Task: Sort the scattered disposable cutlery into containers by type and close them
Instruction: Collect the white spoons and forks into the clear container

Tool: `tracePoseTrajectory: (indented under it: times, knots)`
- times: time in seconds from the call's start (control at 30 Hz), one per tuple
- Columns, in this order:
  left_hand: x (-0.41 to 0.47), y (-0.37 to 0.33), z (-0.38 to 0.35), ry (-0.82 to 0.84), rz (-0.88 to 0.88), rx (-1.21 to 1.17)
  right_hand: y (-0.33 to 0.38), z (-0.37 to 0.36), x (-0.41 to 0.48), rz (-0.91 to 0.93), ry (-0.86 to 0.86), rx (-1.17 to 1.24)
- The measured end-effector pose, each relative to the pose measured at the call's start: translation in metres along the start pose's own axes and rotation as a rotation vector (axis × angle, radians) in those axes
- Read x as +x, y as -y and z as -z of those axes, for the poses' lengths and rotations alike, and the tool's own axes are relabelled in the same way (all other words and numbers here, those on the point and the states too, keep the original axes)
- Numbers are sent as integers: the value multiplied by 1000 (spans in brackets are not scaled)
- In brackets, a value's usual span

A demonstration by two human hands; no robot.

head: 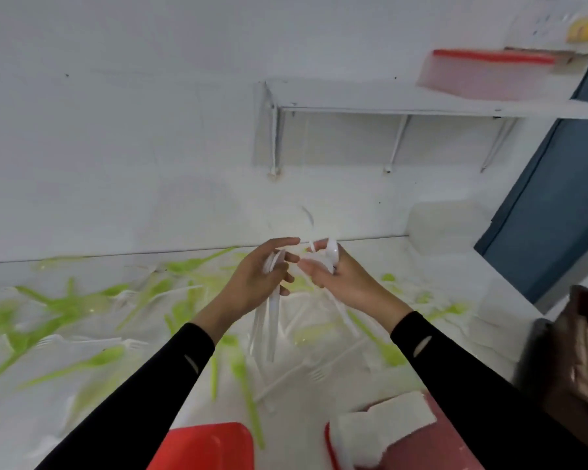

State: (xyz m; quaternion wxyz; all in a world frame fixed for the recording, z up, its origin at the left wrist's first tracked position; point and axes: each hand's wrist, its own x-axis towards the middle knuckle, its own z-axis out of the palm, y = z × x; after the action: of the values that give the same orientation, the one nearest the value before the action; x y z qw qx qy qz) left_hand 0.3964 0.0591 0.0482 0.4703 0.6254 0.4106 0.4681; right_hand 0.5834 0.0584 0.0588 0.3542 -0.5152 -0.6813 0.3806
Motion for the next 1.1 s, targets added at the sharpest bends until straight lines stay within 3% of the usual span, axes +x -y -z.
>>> tracePoseTrajectory:
  times: [0.1,0.2,0.37,0.5,0.7,0.77,0.93,1.1]
  knots:
    - [19,0,-39,-80,17,-165,-21,49,-7,57,-29,24]
    - [41,4,-94,-147,37,-320,-47,103,-18,-30,-5,93]
    - [62,7,-166,-258,88,-564,-82,158,-29,-198,237,194]
    - [65,19,-195,-284,82,-585,-97,170,-29,-251,495,191]
    - [66,36,-213,-405,141,-581,-106,165,-26,-254,598,206]
    - [66,42,-215,-430,152,-623,-111,163,-24,-276,556,218]
    - [66,47,-216,-546,175,-614,-121,166,-16,-397,223,235]
    - [66,44,-221,-531,177,-508,-126,172,-13,-366,64,254]
